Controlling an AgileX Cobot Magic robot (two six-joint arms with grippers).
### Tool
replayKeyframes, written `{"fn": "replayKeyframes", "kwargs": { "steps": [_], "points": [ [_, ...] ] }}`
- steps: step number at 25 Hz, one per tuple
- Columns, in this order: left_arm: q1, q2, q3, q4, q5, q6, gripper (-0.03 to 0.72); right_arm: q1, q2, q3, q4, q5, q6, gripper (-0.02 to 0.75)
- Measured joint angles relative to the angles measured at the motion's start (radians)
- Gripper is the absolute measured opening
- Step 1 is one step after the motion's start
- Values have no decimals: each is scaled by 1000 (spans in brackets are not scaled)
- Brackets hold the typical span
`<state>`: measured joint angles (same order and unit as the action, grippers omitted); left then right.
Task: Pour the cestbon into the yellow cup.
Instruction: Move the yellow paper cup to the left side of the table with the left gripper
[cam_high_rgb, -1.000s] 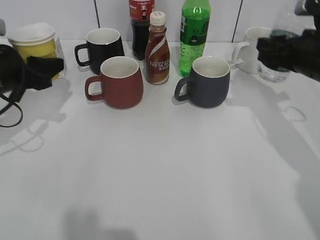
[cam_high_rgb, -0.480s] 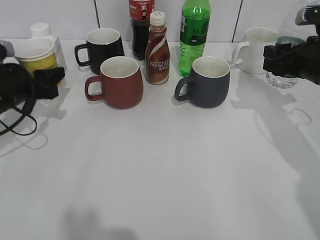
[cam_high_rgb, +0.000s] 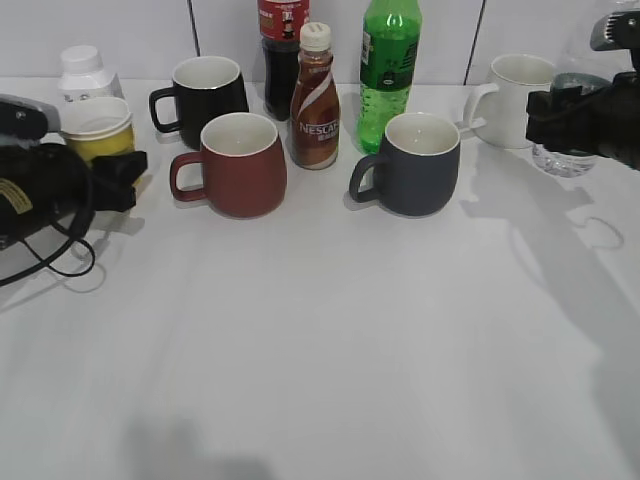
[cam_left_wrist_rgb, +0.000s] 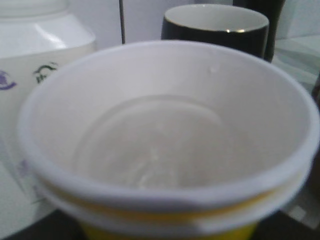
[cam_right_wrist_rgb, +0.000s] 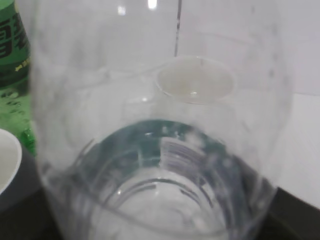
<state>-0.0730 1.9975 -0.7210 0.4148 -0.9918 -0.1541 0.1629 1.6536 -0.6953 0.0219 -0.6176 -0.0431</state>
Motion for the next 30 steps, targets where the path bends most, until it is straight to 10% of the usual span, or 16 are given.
{"fn": "replayKeyframes", "kwargs": {
  "steps": [30],
  "points": [
    [0,-33,68,69,-11,4,527,0,125,1,0,-112,-2,469]
  ]
}}
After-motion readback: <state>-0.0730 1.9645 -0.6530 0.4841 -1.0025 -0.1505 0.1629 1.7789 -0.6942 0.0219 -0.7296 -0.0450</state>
